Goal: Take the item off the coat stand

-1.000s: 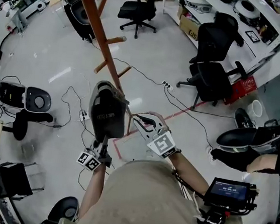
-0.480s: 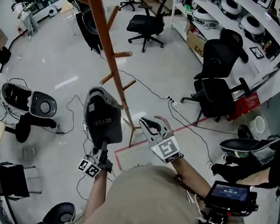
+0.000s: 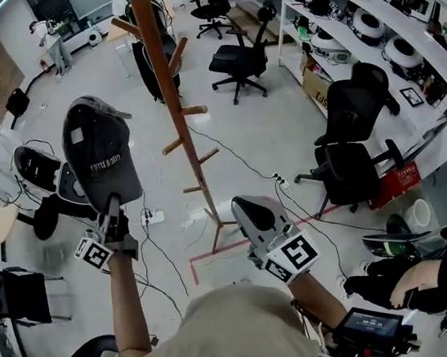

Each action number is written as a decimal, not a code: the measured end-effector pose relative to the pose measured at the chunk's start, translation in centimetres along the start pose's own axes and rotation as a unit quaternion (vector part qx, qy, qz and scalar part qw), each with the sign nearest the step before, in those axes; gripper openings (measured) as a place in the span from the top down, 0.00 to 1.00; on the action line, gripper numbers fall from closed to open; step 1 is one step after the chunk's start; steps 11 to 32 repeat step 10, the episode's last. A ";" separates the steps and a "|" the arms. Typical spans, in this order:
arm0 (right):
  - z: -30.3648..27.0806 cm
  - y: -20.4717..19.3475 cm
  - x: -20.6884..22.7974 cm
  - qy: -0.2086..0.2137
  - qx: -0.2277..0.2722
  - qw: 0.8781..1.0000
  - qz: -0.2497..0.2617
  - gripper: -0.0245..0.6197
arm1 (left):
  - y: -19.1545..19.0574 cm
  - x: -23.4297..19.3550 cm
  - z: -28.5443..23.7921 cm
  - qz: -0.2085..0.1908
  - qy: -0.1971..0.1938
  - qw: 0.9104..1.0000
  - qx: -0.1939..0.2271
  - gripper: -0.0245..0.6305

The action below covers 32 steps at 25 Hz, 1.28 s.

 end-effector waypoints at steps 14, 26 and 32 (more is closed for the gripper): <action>-0.2 1.3 -1.1 0.064 0.009 0.996 -0.058 0.95 | 12.4 -1.6 -11.3 0.040 -0.041 0.998 0.024 0.91; -0.2 1.3 -1.1 0.064 0.009 0.996 -0.058 0.95 | 12.4 -1.6 -11.3 0.040 -0.041 0.998 0.024 0.91; -0.2 1.3 -1.1 0.064 0.009 0.996 -0.058 0.95 | 12.4 -1.6 -11.3 0.040 -0.041 0.998 0.024 0.91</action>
Point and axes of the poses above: the fingertips, and each gripper's own axes: z backward along the fingers, x to its right, y out of its top, the point moved 10 cm from there along z, backward along the fingers, and after that the axes turned 10 degrees about -x, right-handed, at the moved point
